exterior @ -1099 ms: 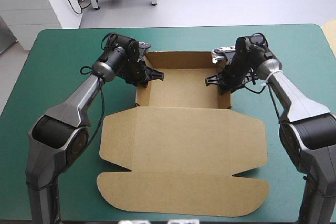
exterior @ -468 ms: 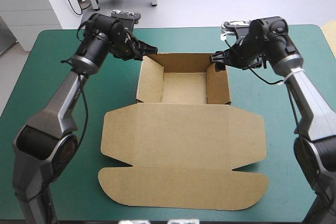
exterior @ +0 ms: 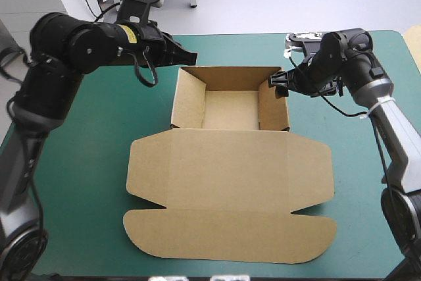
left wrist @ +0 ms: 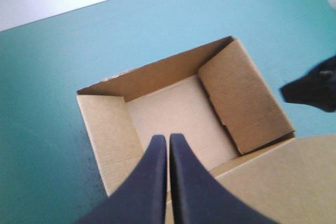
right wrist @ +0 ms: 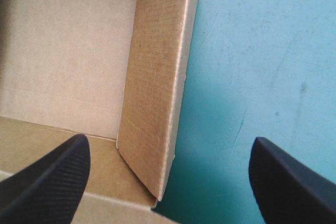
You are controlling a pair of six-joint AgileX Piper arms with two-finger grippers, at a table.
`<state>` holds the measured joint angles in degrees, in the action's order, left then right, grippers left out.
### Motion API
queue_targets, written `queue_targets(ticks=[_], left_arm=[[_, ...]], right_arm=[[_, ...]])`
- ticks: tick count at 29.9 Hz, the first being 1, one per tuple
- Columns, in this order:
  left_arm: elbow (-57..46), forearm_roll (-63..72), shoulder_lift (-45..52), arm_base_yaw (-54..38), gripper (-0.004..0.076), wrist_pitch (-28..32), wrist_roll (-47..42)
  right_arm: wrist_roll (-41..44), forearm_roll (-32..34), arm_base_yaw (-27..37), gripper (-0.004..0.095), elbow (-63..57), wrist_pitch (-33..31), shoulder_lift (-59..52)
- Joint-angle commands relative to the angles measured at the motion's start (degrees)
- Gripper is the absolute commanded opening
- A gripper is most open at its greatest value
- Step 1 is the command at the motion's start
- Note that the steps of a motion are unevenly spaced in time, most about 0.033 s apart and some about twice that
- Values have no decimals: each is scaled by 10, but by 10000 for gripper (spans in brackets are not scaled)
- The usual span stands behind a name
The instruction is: Fold the box
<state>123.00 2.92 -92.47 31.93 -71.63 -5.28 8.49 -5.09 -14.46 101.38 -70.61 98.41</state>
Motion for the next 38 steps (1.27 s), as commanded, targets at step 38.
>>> queue_targets(ticks=[38], left_arm=[[-848,-44,708,46,-8,139,-30]], right_arm=[[-5,-20,-7,544,11,37,110]])
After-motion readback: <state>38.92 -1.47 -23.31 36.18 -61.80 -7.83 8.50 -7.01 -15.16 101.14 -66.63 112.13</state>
